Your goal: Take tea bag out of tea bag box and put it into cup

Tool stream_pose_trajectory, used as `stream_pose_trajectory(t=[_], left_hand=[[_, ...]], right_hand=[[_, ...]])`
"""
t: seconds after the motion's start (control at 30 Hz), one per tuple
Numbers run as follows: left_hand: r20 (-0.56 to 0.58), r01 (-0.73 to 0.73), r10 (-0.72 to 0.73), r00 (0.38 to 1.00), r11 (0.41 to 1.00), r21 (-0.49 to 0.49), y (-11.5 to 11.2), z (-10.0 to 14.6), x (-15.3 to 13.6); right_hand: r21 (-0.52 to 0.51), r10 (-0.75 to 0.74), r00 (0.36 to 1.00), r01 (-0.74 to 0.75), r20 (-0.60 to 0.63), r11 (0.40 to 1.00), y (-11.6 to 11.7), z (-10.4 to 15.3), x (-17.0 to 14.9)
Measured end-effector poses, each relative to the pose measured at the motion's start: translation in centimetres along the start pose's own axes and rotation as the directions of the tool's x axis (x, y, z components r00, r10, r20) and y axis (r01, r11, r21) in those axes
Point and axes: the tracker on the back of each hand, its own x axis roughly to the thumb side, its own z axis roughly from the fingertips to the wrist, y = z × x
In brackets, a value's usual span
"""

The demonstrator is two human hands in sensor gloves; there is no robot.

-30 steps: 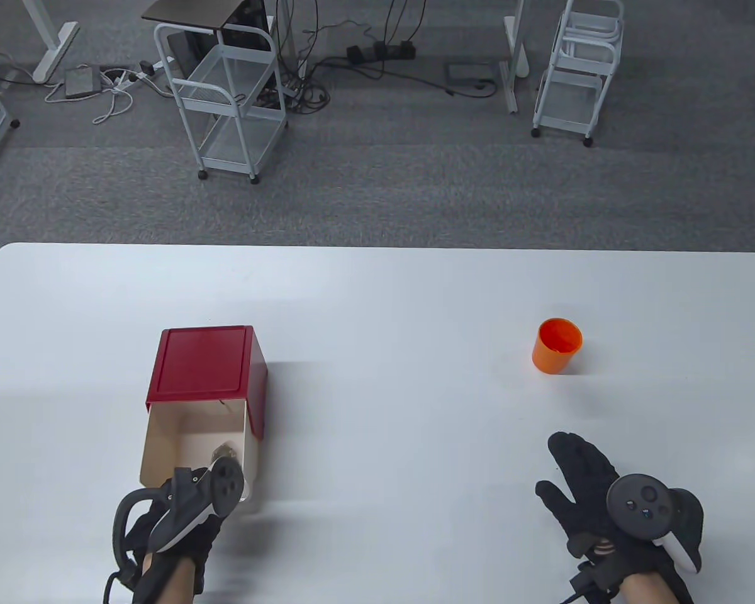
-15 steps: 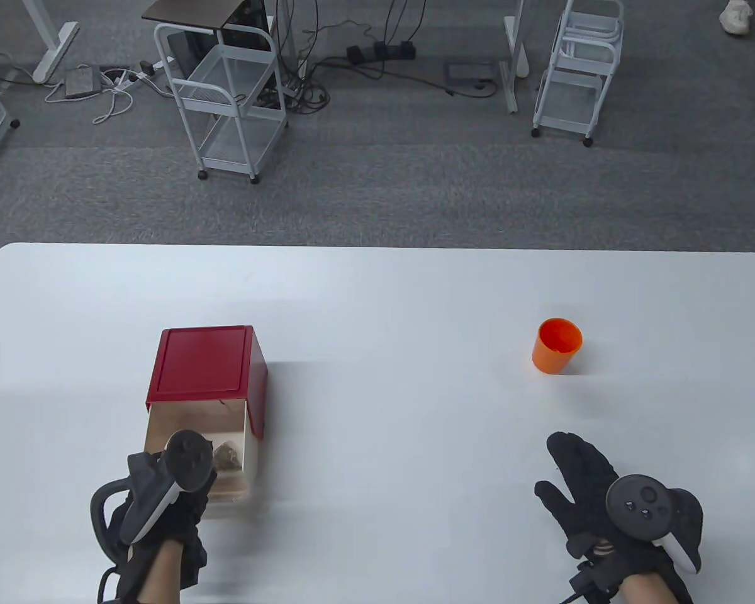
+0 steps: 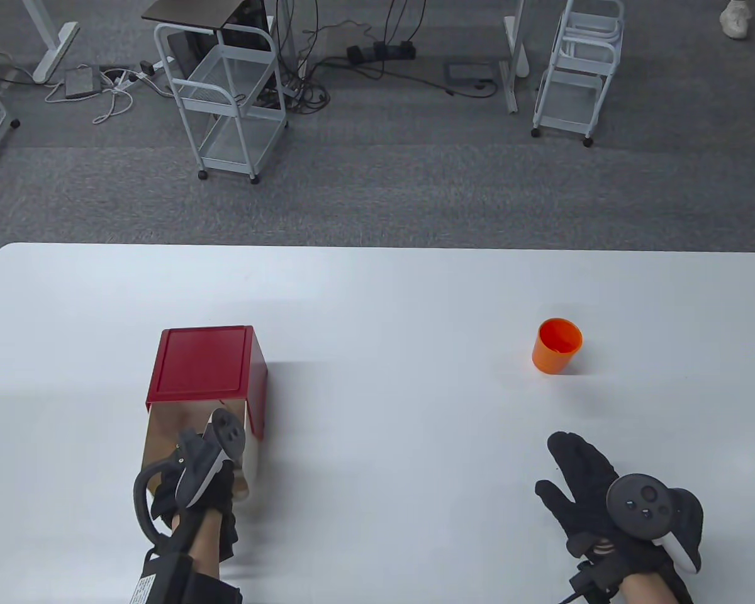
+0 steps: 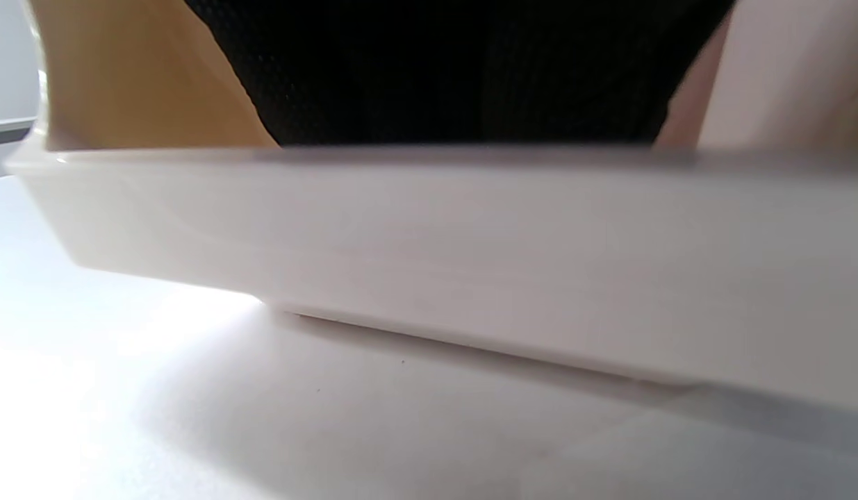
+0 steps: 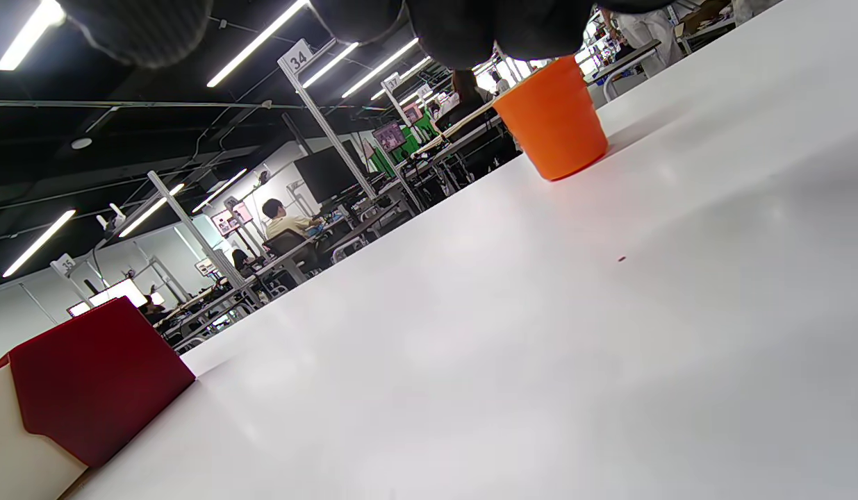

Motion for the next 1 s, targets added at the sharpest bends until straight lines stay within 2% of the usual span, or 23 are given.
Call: stream_pose_trajectory(t=[0.23, 0.53, 0.8, 1.0], left_hand=[[-0.009, 0.015, -0.015, 1.000, 1.000, 0.004, -0.5, -0.1, 0.0], [0.037, 0.036, -0.038, 0.999, 0.997, 0.073, 0.1, 1.1, -0.2], [0.040, 0.027, -0.035, 0.999, 0.985, 0.169, 3.0, 3.4, -1.1], [0.022, -0.085, 0.082, 0.996, 0.972, 0.218, 5.3, 5.1, -2.8]], right_hand=[[0.001, 0.000, 1.000, 0.000, -0.002, 1.000, 0.0, 0.0, 0.0], [-0.003, -0.004, 1.000, 0.004, -0.003, 1.000, -0.1, 0.0, 0.0], [-0.005, -0.005, 1.000, 0.005, 0.007, 1.000, 0.0, 0.0, 0.0], [-0.012, -0.005, 1.000, 0.005, 0.017, 1.000, 0.0, 0.0, 0.1]])
